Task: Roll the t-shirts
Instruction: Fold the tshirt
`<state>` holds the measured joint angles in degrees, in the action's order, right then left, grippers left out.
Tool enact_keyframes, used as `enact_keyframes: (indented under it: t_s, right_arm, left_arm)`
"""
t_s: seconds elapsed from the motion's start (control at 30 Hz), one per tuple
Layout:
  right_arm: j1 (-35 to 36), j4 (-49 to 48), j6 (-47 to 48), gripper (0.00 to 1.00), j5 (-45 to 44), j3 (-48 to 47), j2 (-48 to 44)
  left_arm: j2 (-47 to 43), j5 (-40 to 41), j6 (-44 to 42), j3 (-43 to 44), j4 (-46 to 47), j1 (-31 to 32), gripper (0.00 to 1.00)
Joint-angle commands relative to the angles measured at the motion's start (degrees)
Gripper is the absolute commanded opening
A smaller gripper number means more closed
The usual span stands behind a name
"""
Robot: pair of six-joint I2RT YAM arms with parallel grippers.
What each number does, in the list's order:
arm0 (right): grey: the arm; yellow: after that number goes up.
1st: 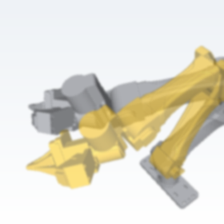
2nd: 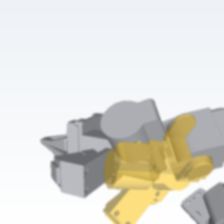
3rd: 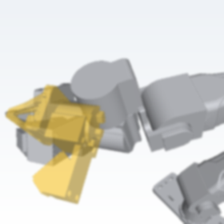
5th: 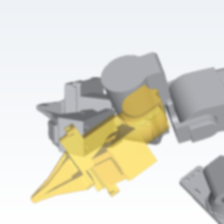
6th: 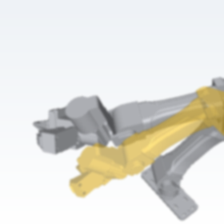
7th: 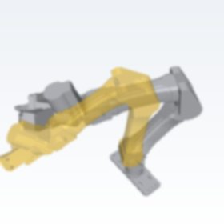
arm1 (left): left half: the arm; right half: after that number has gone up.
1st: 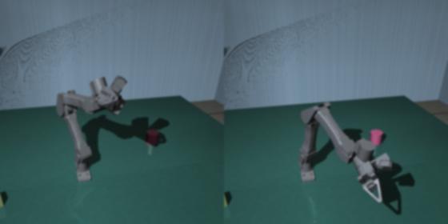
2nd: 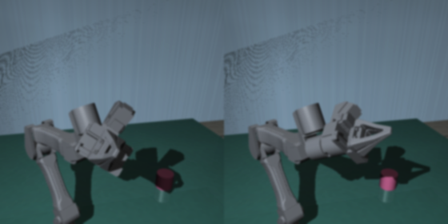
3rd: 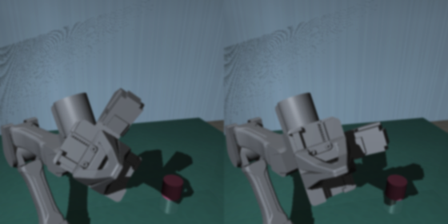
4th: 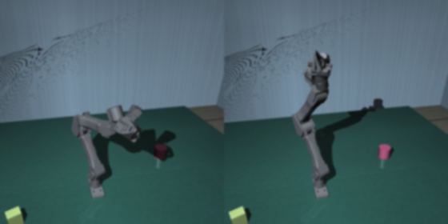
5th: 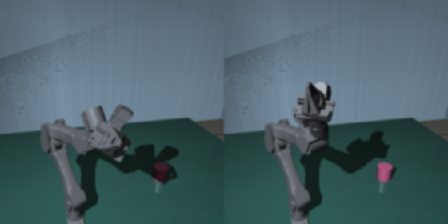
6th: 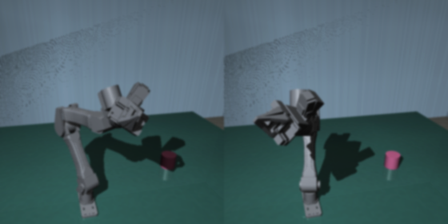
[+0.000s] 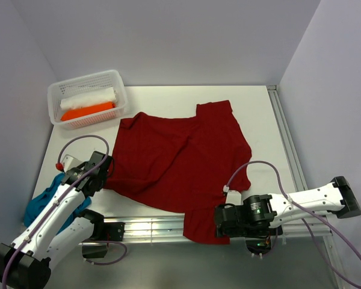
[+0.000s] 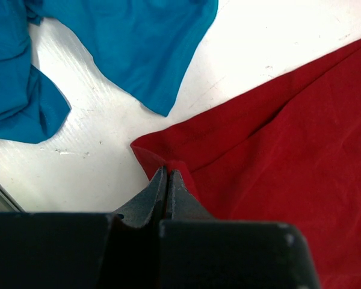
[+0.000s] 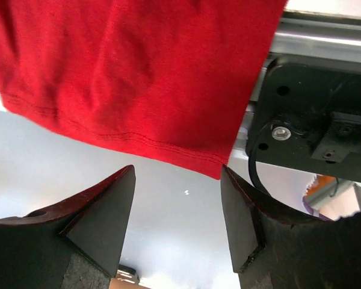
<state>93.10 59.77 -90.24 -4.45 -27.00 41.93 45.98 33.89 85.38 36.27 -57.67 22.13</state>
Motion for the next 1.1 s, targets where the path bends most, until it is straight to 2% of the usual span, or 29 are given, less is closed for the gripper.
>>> enact_keyframes:
  t_s: [0.0, 0.2, 0.4, 0.47, 0.5, 0.53, 0.63, 0.73, 1.07]
  right_arm:
    - [1.29, 1.23, -3.1, 0.66, -0.3, 0.54, 1.48]
    - [2.17, -1.05, -4.95, 0.63, 0.58, 3.8, 1.4]
    - [4.63, -7.99, -7.5, 0.57, 2.86, 7.75, 3.24]
    - [5.16, -8.26, -7.41, 0.45, 2.6, 7.41, 4.47]
    - [5.16, -7.48, -7.32, 0.37, 2.43, 6.45, 4.73]
    - [5.16, -6.69, -7.32, 0.21, 2.08, 5.65, 4.82]
    - [5.25, -0.37, -7.41, 0.0, -0.2, 1.18, 3.6]
    - [5.25, 6.31, -8.2, 0.0, -3.1, -3.48, 0.53]
    - [5.16, 17.83, -9.61, 0.0, -12.34, -17.55, -1.15]
  left_arm:
    - [0.17, 2.58, 1.1, 0.99, -0.69, -0.25, 0.0]
    - [-0.36, 2.5, 0.66, 1.08, -0.25, -0.25, 0.0]
    - [-0.8, 2.41, 0.4, 0.73, 0.1, -0.25, 0.0]
    - [-0.71, 2.5, 0.4, 0.82, 0.1, -0.25, 0.0]
    - [-0.63, 2.5, 0.4, 0.99, -0.16, -0.25, 0.0]
    - [-0.54, 2.5, 0.4, 0.99, -0.08, -0.25, 0.0]
    - [-0.36, 2.41, 0.31, 1.26, -0.25, -0.25, 0.0]
    - [0.17, 2.41, 0.05, 1.7, -0.34, -0.25, 0.01]
    - [0.87, 2.85, 0.57, 4.07, -2.97, -0.25, 0.0]
